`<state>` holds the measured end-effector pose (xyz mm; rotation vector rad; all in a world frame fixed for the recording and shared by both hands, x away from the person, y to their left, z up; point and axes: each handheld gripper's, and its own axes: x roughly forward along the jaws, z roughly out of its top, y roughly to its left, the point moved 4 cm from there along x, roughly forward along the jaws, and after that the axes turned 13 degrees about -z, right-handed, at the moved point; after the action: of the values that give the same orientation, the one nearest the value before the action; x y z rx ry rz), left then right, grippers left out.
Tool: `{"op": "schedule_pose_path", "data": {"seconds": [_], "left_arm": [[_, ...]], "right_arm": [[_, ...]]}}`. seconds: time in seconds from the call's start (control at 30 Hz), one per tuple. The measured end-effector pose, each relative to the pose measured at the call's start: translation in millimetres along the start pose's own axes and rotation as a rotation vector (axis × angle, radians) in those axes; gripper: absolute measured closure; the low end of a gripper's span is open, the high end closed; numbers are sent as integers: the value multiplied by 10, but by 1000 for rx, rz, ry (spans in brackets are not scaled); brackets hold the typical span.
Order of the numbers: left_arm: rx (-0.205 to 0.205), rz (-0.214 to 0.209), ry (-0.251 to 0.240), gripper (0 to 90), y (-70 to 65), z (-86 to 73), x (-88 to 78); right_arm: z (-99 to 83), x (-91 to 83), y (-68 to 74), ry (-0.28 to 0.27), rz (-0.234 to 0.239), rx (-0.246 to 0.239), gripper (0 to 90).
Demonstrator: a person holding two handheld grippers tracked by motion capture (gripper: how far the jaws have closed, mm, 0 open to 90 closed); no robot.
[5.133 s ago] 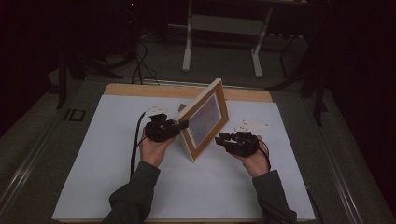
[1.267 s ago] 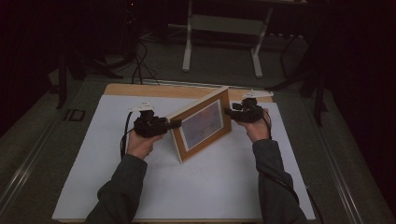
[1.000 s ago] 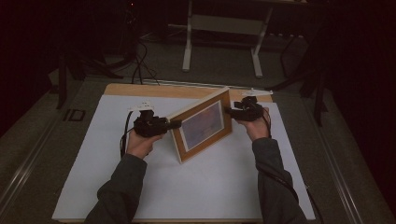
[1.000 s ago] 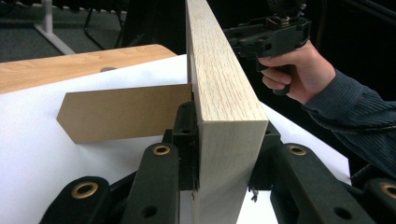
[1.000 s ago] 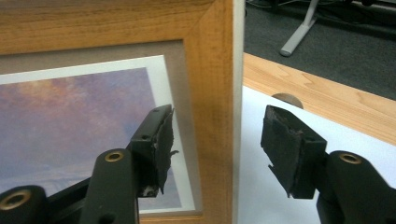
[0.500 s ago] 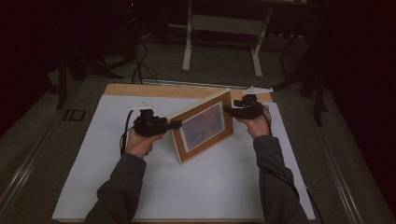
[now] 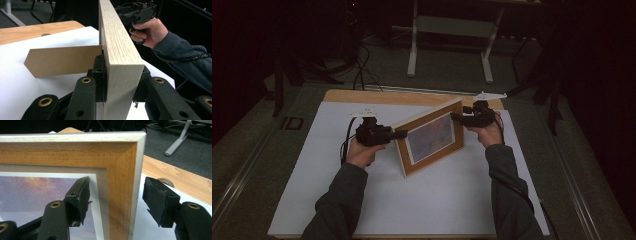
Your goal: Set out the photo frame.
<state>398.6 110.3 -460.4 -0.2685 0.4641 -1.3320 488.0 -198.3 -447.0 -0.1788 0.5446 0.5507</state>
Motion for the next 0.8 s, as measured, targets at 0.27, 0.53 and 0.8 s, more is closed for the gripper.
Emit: {"op": "schedule_pose_path", "data": {"seconds": [0.27, 0.53, 0.8], "left_arm": [[-1, -32, 20, 709, 35, 11, -10], [10, -45, 32, 709, 49, 22, -1], [27, -32, 49, 710, 42, 33, 1]], "right_arm": [[11, 13, 26, -2, 48, -25, 347], [-4, 53, 74, 11, 97, -67, 233], [-1, 100, 81, 41, 140, -63, 192]]}}
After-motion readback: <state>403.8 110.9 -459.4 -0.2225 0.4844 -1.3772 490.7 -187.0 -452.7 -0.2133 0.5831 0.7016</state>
